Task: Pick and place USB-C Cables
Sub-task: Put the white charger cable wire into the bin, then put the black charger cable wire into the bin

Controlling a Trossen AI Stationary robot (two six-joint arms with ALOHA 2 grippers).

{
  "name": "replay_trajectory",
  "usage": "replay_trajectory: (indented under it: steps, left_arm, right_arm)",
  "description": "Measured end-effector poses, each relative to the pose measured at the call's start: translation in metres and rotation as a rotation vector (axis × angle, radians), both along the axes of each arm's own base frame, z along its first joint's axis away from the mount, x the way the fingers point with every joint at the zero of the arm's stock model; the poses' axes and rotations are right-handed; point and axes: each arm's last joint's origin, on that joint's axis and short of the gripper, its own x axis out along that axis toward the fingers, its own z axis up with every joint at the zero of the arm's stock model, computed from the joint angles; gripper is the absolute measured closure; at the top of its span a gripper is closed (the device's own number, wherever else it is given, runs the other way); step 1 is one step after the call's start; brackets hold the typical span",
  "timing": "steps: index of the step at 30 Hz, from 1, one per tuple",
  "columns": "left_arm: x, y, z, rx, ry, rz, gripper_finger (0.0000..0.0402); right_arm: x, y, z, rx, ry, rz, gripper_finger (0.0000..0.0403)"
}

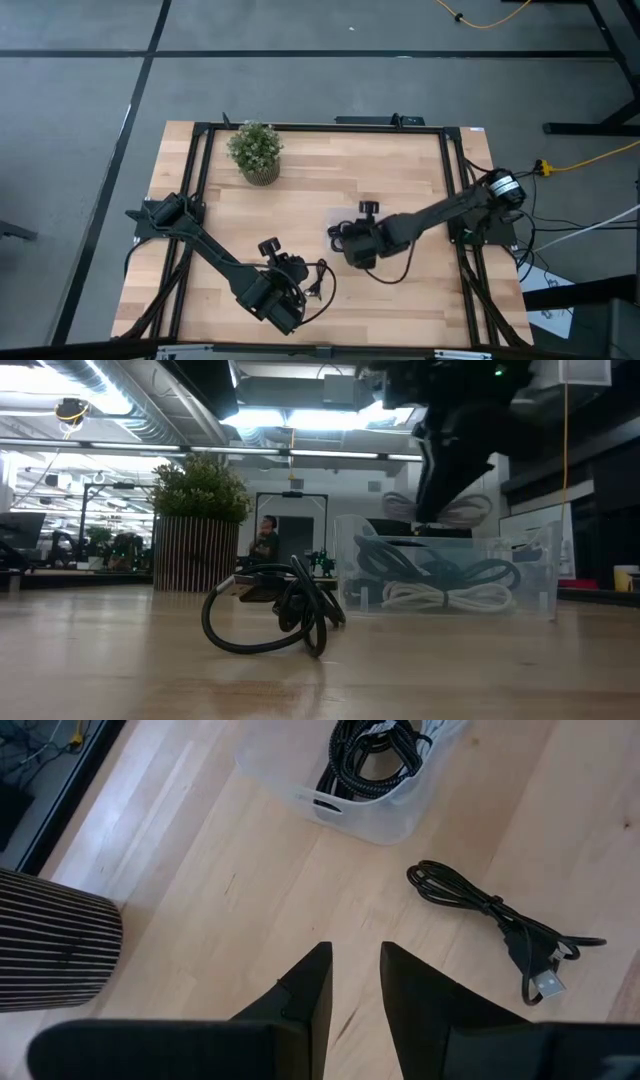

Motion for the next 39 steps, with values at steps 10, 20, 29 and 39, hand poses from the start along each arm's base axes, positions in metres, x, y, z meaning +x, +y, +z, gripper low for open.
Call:
replay_trajectory:
  steps: [10, 20, 29, 39]
  left_arm:
    - [0.001, -0.001, 0.0, -0.006, -0.008, 0.001, 0.0321]
    - [0.035, 0.003, -0.004, -0.262, -0.271, 0.168, 0.0321]
    - [0.078, 0.027, -0.053, -0.615, -0.103, 0.335, 0.0321]
    - [0.085, 0.04, -0.06, -0.642, -0.104, 0.414, 0.0321]
  right_arm:
    - [0.009, -0.016, 0.006, 0.044, -0.016, -0.054, 0.0276]
    - [-0.047, 0.003, 0.019, 0.154, 0.236, -0.367, 0.0266]
    - [-0.108, 0.051, 0.041, -0.054, 0.103, -0.402, 0.0273]
    - [-0.139, 0.085, 0.042, -0.067, 0.007, -0.298, 0.0273]
